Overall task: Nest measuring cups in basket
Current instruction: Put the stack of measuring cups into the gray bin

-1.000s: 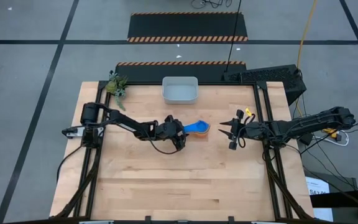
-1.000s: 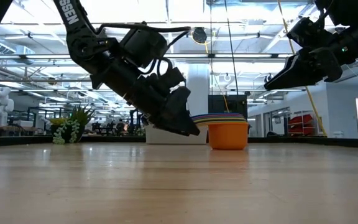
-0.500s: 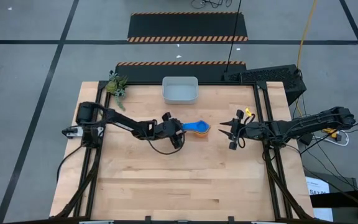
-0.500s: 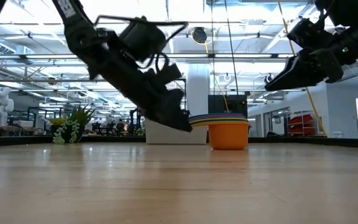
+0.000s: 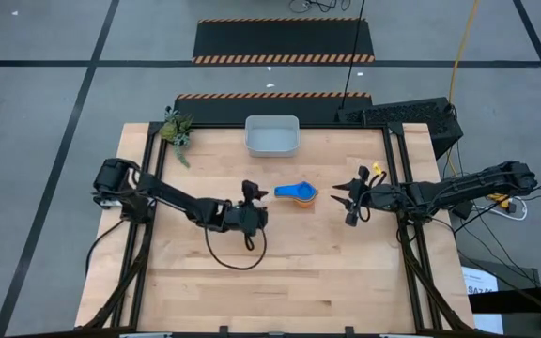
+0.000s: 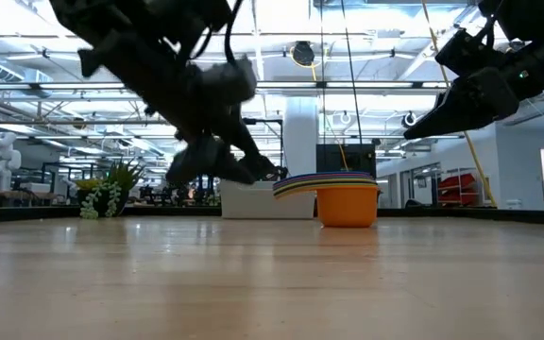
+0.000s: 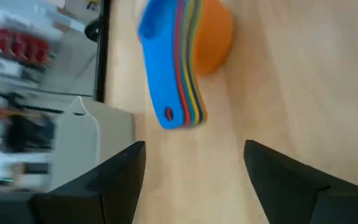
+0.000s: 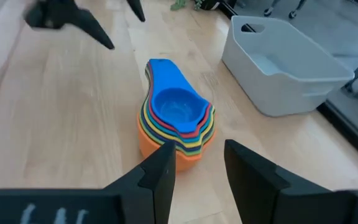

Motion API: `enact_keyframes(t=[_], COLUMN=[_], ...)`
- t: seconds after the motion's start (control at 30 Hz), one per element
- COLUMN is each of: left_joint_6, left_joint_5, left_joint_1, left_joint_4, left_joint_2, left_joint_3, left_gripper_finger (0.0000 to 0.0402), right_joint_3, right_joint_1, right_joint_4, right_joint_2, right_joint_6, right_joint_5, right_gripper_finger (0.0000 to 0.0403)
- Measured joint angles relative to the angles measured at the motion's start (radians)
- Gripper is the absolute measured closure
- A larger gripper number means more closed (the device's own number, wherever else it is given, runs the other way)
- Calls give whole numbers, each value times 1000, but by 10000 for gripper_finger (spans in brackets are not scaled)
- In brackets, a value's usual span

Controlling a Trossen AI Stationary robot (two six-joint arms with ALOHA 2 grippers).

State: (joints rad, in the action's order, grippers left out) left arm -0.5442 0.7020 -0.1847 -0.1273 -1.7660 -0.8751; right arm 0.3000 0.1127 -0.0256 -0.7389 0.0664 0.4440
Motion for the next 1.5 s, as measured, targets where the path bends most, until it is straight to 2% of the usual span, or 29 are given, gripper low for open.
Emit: enact_keyframes(t=[0.17, 0.37, 0.5, 0.73, 0.9, 1.13, 1.4, 1.5], left_joint_6=[-208, -357, -362, -282, -245, -232, -235, -231], left_joint_5=[23, -68, -74, -99, -109, -109, -109, -109], left_joint_1=[3, 52, 84, 95, 93, 98, 98, 98], left_joint_4=[-92, -272, -294, -285, -280, -286, -286, -286], left_joint_2=[-60, -116, -120, -120, -120, -120, -120, -120], left_joint_3=[1, 1, 0, 0, 0, 0, 0, 1], left_gripper_finger=[126, 126, 126, 126, 126, 126, 126, 126], right_joint_3=[-36, -136, -150, -126, -126, -126, -126, -125], right_joint_1=[0, 0, 0, -8, -47, -61, -87, -114], right_joint_4=[-88, -322, -344, -352, -356, -514, -716, -814], right_joint_2=[0, -1, -1, -1, -22, -161, -388, -466], right_joint_6=[158, 259, 260, 129, 135, 131, 119, 104], right_joint_5=[47, 24, 28, 27, 21, -3, -7, -61], right_gripper_finger=[273, 273, 273, 274, 309, 396, 401, 401])
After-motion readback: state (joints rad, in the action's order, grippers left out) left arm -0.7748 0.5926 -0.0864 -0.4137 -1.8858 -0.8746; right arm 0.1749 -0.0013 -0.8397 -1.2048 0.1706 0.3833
